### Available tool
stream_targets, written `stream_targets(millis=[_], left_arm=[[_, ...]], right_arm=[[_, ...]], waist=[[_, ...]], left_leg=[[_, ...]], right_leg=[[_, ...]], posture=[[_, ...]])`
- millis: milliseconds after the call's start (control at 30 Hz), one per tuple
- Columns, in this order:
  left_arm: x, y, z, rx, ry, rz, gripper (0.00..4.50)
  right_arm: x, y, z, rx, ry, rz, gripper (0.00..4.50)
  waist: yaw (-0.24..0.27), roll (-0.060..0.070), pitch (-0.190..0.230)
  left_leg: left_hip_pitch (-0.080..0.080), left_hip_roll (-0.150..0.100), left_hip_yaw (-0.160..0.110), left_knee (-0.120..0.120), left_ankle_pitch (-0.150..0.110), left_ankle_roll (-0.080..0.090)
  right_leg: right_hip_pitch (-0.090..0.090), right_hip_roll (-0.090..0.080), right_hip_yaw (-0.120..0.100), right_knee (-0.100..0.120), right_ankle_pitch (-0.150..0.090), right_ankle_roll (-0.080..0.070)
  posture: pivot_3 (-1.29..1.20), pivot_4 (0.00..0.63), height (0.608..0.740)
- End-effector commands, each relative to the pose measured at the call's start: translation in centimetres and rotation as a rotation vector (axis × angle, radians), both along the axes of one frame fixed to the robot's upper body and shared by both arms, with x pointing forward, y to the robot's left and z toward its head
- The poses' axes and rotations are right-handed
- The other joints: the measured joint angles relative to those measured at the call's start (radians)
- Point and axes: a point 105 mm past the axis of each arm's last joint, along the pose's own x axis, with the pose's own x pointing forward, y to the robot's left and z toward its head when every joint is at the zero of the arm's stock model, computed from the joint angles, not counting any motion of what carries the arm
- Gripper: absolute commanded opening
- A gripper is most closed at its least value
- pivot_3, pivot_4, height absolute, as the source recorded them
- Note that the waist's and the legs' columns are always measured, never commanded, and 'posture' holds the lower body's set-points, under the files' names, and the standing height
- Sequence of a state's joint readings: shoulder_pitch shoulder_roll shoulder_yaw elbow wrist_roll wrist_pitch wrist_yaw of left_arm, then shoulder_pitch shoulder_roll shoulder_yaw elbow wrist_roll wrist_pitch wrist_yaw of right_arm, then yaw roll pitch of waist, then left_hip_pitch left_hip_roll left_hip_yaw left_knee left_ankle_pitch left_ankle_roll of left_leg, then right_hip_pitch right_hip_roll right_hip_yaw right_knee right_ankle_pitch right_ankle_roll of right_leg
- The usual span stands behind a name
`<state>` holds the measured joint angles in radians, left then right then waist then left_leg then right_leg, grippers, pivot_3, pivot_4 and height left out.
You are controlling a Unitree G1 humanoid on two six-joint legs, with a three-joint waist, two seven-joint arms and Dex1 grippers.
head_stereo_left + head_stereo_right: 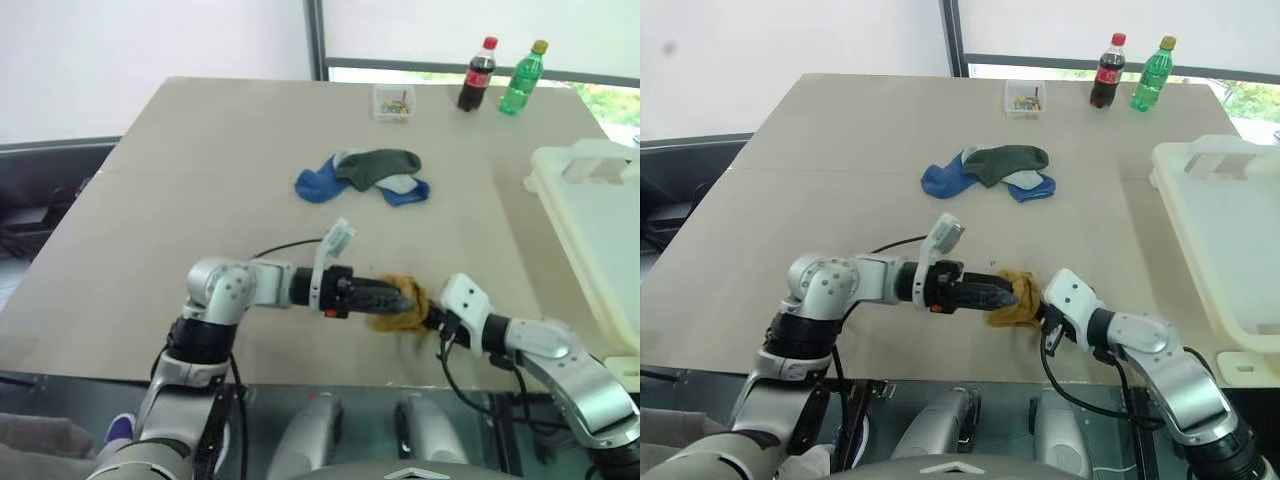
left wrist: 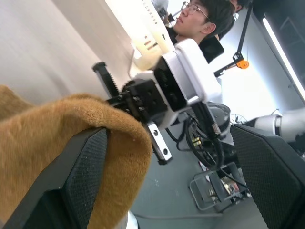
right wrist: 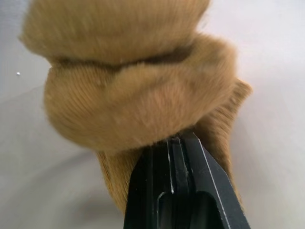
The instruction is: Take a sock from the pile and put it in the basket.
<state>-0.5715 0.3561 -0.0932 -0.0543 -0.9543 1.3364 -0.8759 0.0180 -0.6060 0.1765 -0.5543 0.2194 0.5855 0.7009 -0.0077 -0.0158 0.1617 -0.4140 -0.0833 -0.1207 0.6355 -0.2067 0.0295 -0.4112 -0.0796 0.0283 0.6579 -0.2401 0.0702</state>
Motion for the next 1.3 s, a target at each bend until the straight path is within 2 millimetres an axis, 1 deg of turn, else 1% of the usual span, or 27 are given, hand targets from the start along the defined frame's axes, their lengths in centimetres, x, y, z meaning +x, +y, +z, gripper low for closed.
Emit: stream_targets(millis=[33, 200, 267, 367, 500, 600, 667, 700, 733, 800, 900, 967, 1067, 1133, 1200, 1233, 1267, 1300], left_arm=[[0.5, -0.6, -0.3, 0.006, -0.014, 0.012, 4.28], [1.1, -1.2, -2.6, 0.08, -0.009, 0.049, 4.28], [1.6, -1.5, -3.9, 0.115, -0.011, 0.069, 4.28], [2.1, -1.7, -5.1, 0.145, -0.014, 0.085, 4.28], [2.6, -1.5, -6.2, 0.161, 0.006, 0.109, 4.28], [2.8, -1.6, -6.4, 0.16, 0.01, 0.099, 4.28], [2.9, -1.7, -5.8, 0.129, -0.011, 0.085, 4.28], [3.2, -1.8, -4.7, 0.078, -0.032, 0.087, 4.28], [3.5, -1.9, -3.3, 0.009, -0.051, 0.099, 4.28], [3.8, -1.5, -0.6, -0.11, -0.118, 0.108, 4.28], [3.1, -0.5, 1.0, -0.153, -0.236, 0.09, 4.28], [2.7, 0.5, 1.7, -0.161, -0.335, 0.091, 4.28], [2.5, 2.1, 2.2, -0.14, -0.494, 0.104, 4.28], [2.5, 2.5, 2.0, -0.123, -0.569, 0.101, 4.28], [2.5, 3.4, 2.0, -0.104, -0.629, 0.138, 4.28], [2.4, 3.8, 2.0, -0.099, -0.652, 0.148, 4.28], [2.1, 4.3, 1.8, -0.084, -0.689, 0.156, 4.28], [1.7, 4.6, 1.6, -0.072, -0.722, 0.16, 4.28]], right_arm=[[-0.2, -0.1, 1.6, 0.017, -0.055, 0.001, 0.03], [-0.5, -0.5, 2.3, 0.011, -0.075, -0.024, 0.03], [-1.0, -0.9, 2.7, -0.007, -0.087, -0.041, 0.03], [-1.6, -1.6, 3.0, -0.026, -0.097, -0.076, 0.03], [-2.5, -2.0, 3.4, -0.039, -0.105, -0.117, 0.03], [-2.6, -2.1, 4.0, -0.019, -0.123, -0.155, 0.03], [-2.6, -2.0, 4.2, -0.006, -0.131, -0.177, 0.03], [-2.7, -2.0, 4.3, 0.003, -0.133, -0.187, 0.03], [-2.8, -1.8, 4.4, 0.016, -0.133, -0.194, 0.03], [-3.0, -1.7, 4.7, 0.044, -0.131, -0.21, 0.03], [-3.0, -1.6, 5.1, 0.076, -0.133, -0.225, 0.03], [-2.6, -1.5, 5.8, 0.116, -0.146, -0.231, 0.03], [-1.4, -1.2, 7.4, 0.168, -0.175, -0.228, 0.8], [-1.1, -1.1, 7.8, 0.176, -0.178, -0.222, 1.68], [-0.6, -0.5, 8.2, 0.178, -0.177, -0.192, 2.48], [-0.4, -0.2, 8.2, 0.175, -0.173, -0.179, 2.81], [0.0, 0.1, 8.0, 0.156, -0.172, -0.172, 2.81], [0.2, 0.5, 7.7, 0.147, -0.157, -0.157, 3.57]], waist=[[0.0, 0.0, 0.0], [0.003, 0.0, 0.0], [0.005, 0.0, 0.0], [0.016, 0.0, 0.0], [0.023, 0.001, -0.002], [0.022, 0.001, -0.003], [0.023, 0.001, -0.004], [0.023, 0.001, -0.004], [0.023, 0.001, -0.004], [0.022, 0.001, -0.003], [0.018, 0.001, -0.003], [0.017, 0.002, -0.003], [0.014, 0.002, -0.002], [0.024, 0.002, -0.002], [0.024, 0.002, -0.002], [0.024, 0.002, -0.002], [0.022, 0.002, -0.002], [0.021, 0.002, -0.002]], left_leg=[[0.0, 0.0, 0.0, 0.0, 0.0, 0.0], [0.0, 0.0, 0.0, 0.0, 0.0, 0.0], [0.0, 0.0, 0.0, 0.0, 0.0, 0.0], [0.0, 0.0, 0.0, 0.0, 0.0, 0.0], [0.0, 0.0, 0.0, 0.001, 0.0, 0.0], [0.0, 0.0, 0.0, 0.002, 0.0, 0.0], [0.001, 0.0, 0.0, 0.002, 0.0, 0.0], [0.001, 0.0, -0.001, 0.003, 0.0, 0.0], [0.001, 0.0, 0.0, 0.003, 0.0, 0.0], [0.0, 0.0, -0.001, 0.003, 0.0, 0.0], [-0.001, 0.0, 0.0, 0.002, 0.0, 0.0], [-0.001, 0.0, 0.0, 0.001, 0.0, 0.0], [-0.001, 0.0, 0.0, 0.0, 0.0, 0.0], [-0.001, 0.0, 0.0, 0.0, 0.0, 0.0], [-0.002, 0.0, -0.002, 0.0, 0.0, 0.0], [-0.002, -0.001, -0.001, 0.0, 0.0, 0.0], [-0.002, -0.001, -0.001, 0.0, 0.0, 0.0], [-0.002, -0.001, -0.001, 0.0, 0.0, 0.0]], right_leg=[[0.0, 0.0, 0.0, 0.0, 0.0, 0.0], [0.0, 0.0, 0.0, 0.0, 0.0, 0.0], [0.0, 0.0, 0.0, 0.0, 0.0, 0.0], [0.0, 0.0, 0.0, 0.0, 0.0, 0.0], [0.001, -0.001, 0.0, 0.0, 0.0, 0.0], [0.001, -0.001, 0.0, 0.0, 0.0, 0.0], [0.002, -0.001, -0.001, 0.0, 0.0, 0.0], [0.002, -0.001, -0.001, 0.0, 0.0, 0.0], [0.002, -0.001, -0.001, 0.0, 0.0, 0.0], [0.002, -0.001, -0.001, 0.0, 0.0, 0.0], [0.0, -0.001, 0.0, 0.0, 0.0, 0.0], [0.0, -0.001, 0.0, 0.0, 0.0, 0.0], [0.0, -0.004, 0.001, -0.001, 0.0, 0.0], [0.0, -0.004, 0.0, -0.001, 0.0, 0.0], [0.0, -0.005, -0.002, -0.002, 0.0, 0.0], [0.0, -0.005, -0.002, -0.002, 0.0, 0.0], [0.0, -0.005, -0.002, -0.002, 0.0, 0.0], [0.0, -0.006, -0.001, -0.002, 0.0, 0.0]], posture=[[0.0, 0.15, 0.74], [0.0, 0.15, 0.74], [0.0, 0.15, 0.74], [0.0, 0.15, 0.74], [0.0, 0.15, 0.74], [0.0, 0.15, 0.74], [0.0, 0.15, 0.74], [0.0, 0.15, 0.74], [0.0, 0.15, 0.74], [0.0, 0.15, 0.74], [0.0, 0.15, 0.74], [0.0, 0.15, 0.74], [0.0, 0.15, 0.74], [0.0, 0.15, 0.74], [0.0, 0.15, 0.74], [0.0, 0.15, 0.74], [0.0, 0.15, 0.74], [0.0, 0.15, 0.74]])
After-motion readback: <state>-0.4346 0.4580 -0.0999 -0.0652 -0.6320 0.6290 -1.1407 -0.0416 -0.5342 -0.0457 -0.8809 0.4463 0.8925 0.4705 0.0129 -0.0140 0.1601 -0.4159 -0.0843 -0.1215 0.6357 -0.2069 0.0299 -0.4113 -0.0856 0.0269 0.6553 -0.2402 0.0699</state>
